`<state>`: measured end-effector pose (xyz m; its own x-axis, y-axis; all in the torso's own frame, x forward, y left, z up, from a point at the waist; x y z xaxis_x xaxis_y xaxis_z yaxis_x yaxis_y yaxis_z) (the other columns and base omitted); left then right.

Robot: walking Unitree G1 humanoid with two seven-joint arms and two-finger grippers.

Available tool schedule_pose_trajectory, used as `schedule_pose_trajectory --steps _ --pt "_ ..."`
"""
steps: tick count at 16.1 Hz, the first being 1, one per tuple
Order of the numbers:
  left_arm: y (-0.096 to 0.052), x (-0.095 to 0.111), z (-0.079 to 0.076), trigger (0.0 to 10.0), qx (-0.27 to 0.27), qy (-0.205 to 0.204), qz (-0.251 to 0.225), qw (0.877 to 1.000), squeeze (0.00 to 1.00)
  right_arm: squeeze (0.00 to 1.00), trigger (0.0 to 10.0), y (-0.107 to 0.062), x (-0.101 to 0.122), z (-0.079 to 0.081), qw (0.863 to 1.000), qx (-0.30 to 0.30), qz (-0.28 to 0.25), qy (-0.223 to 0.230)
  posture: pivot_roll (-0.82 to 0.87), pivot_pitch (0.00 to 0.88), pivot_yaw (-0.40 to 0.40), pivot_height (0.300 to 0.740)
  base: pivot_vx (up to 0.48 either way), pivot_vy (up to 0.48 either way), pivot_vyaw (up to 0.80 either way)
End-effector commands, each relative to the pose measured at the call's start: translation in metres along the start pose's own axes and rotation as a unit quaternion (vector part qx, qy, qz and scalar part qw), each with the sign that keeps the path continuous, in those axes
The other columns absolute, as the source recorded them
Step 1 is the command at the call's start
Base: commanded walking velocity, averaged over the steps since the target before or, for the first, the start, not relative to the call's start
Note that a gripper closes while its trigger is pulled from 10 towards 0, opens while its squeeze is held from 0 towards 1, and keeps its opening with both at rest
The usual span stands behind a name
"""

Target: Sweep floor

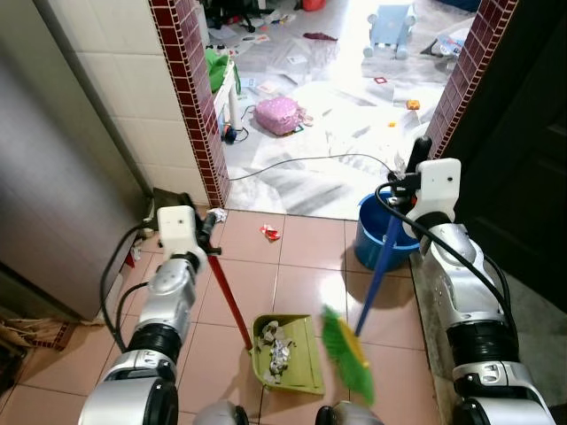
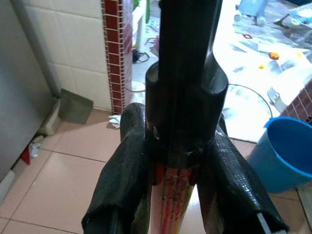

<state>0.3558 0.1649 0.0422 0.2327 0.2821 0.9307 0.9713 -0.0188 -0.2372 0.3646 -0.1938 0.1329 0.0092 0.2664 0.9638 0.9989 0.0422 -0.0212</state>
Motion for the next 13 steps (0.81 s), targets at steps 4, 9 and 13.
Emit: schedule_pose_trajectory --steps 4,9,13 --pt "-0.002 0.075 -0.003 10.0 -0.011 -0.041 -0.147 0.988 0.0 0.0 10.0 -0.007 -0.022 -0.018 0.996 -0.067 0.032 -0.038 -0.14 0.0 0.055 0.74 0.0 0.0 0.0" --pt "-0.009 0.136 -0.022 10.0 -0.043 -0.077 -0.235 0.968 0.0 0.0 10.0 -0.009 -0.04 -0.021 0.993 -0.084 0.061 -0.051 -0.13 0.0 0.05 0.74 0.117 0.0 -0.54" --pt "-0.011 0.16 -0.031 10.0 -0.056 -0.096 -0.26 0.959 0.0 0.0 10.0 -0.009 -0.046 -0.015 0.993 -0.076 0.069 -0.055 -0.14 0.0 0.05 0.74 0.373 0.0 -0.17"
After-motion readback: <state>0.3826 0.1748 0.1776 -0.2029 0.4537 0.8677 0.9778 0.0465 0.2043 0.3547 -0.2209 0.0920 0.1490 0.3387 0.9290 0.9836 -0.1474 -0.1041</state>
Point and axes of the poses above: a point about 5 cm out from each wrist's last joint towards the gripper, its own y axis pointing out of the wrist towards the gripper, its own x axis along the axis of the wrist's last joint, z = x × y, the point moved 3 cm from there along y, pointing out of the wrist towards the gripper, and after that the axes turned 8 degrees about -y, right-handed, at the moved point
